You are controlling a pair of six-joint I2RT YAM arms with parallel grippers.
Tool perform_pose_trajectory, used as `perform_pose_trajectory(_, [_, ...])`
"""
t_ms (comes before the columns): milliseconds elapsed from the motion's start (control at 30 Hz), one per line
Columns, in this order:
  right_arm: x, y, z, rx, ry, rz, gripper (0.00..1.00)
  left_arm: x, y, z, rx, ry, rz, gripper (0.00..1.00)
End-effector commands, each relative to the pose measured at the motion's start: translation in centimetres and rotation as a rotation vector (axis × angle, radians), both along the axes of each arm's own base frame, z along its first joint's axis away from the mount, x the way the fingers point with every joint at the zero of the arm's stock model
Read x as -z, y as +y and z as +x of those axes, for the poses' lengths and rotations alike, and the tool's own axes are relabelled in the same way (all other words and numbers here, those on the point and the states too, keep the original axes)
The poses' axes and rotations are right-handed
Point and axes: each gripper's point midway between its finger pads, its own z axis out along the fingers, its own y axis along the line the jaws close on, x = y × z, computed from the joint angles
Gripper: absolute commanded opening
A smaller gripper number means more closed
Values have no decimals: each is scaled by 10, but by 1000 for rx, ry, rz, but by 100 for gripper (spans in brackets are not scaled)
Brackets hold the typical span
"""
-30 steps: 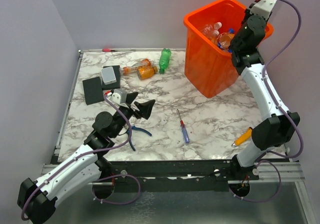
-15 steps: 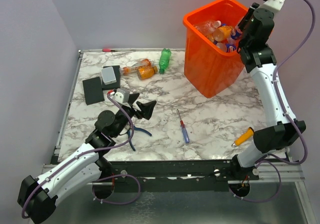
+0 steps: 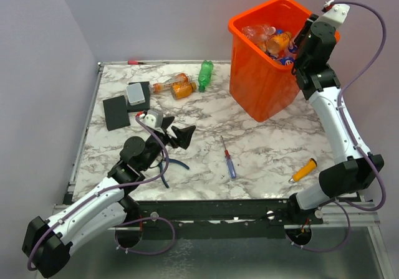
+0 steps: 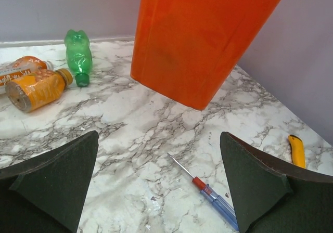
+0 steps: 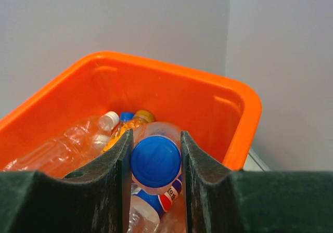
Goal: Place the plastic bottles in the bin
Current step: Place the plastic bottle in the trash bin.
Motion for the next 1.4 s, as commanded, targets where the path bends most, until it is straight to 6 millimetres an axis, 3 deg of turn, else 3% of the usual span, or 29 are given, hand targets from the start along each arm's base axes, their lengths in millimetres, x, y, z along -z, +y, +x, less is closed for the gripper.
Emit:
perform_pose_trajectory(0, [42, 11, 0, -72, 133, 6, 18, -6, -4, 0, 11, -7, 11, 99])
perform_pose_trajectory(33, [44, 14, -1, -89, 140, 15, 34, -5, -4, 1, 11, -6, 13, 99])
perform_pose_trajectory(67, [45, 17, -3, -105, 141, 28, 45, -4, -5, 1, 13, -1, 14, 99])
perform_pose_trajectory(133, [43, 20, -8, -125, 130, 49, 55, -2, -6, 2, 17, 3, 19, 99])
perform_pose_trajectory(300, [31, 26, -15, -165, 115, 71, 50, 0, -8, 3, 20, 10, 23, 99])
perform_pose_trajectory(467, [22, 37, -22, -227, 107, 115, 57, 1, -8, 3, 23, 12, 25, 99])
perform_pose_trajectory(600, [-10, 54, -41, -344, 3, 169, 59, 2, -8, 2, 24, 15, 25, 99])
perform_pose_trajectory(800, [-81, 109, -97, -718, -184, 170, 60, 6, -8, 5, 12, 27, 34, 99])
perform_pose_trajectory(933, [-94, 148, -149, -1007, -227, 151, 59, 9, -2, 9, -29, 35, 45, 99])
perform_pose_trajectory(1067, [-71, 189, -210, -1351, -199, 140, 59, 12, 13, 18, -123, 44, 60, 99])
perform_pose_trajectory(1133, [-45, 200, -228, -1438, -143, 166, 59, 16, 24, 24, -194, 59, 72, 99])
perform_pose_trajectory(1367, [72, 210, -244, -1448, 51, 303, 57, 54, 62, 48, -469, 214, 197, 99])
